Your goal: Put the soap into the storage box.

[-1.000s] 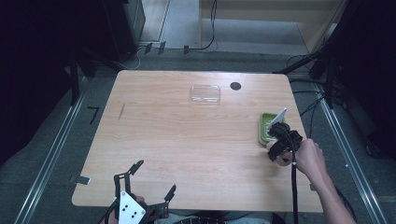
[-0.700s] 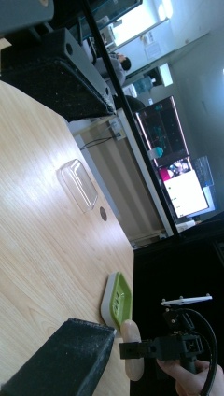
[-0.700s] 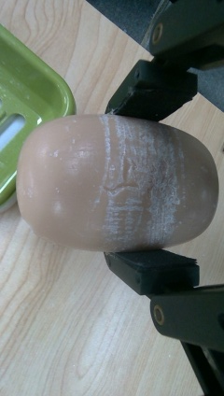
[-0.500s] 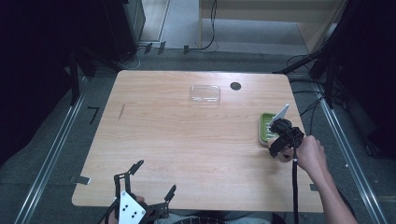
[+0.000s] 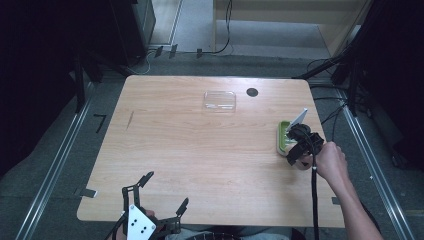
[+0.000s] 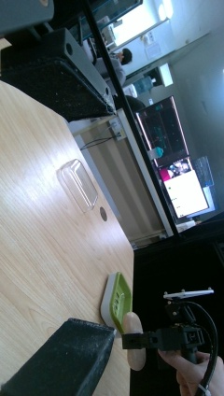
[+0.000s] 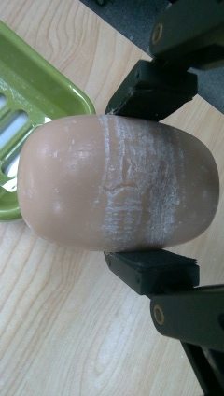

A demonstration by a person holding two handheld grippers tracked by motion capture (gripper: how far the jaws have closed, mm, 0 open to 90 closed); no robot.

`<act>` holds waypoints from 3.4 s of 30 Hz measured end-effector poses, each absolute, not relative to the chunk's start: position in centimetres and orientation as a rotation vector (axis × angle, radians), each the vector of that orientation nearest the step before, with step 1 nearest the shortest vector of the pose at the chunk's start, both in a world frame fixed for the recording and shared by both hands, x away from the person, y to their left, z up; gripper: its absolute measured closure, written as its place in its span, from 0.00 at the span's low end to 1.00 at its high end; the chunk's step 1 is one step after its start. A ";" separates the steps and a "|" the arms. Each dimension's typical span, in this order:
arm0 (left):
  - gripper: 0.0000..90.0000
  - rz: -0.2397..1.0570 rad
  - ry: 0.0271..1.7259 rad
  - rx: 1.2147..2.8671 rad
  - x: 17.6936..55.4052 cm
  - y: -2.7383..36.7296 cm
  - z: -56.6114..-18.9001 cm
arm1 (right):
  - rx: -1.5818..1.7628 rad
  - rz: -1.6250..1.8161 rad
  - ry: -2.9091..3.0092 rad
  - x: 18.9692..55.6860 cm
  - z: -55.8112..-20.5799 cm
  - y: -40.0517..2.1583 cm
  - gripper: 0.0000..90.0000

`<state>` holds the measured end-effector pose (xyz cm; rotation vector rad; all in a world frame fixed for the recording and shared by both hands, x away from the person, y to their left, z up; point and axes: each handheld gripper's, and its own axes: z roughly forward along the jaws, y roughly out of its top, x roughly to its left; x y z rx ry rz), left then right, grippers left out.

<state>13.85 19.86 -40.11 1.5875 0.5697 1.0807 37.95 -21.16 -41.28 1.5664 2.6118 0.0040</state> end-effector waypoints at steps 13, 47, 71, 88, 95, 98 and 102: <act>0.00 1.081 0.572 1.587 13.9 19.9 -40.1 | 1.573 0.051 2.586 39.1 -40.7 -21.1 0.37; 0.00 1.080 0.572 1.586 13.9 19.9 -40.1 | 1.662 0.199 2.467 42.2 -41.0 -21.5 0.37; 0.00 1.080 0.574 1.588 13.9 19.9 -40.1 | 1.760 0.295 2.381 44.2 -43.4 -23.1 0.37; 0.00 1.081 0.576 1.587 13.9 19.9 -40.1 | 1.792 0.318 2.365 45.1 -44.4 -23.2 0.37; 0.00 1.081 0.576 1.588 13.9 19.9 -40.1 | 1.807 0.324 2.361 45.2 -44.6 -23.4 0.37; 0.00 1.080 0.577 1.587 13.9 19.9 -40.1 | 1.812 0.331 2.363 45.3 -44.7 -23.5 0.37; 0.00 1.081 0.577 1.588 13.9 19.9 -40.1 | 1.817 0.331 2.359 45.3 -44.7 -23.5 0.37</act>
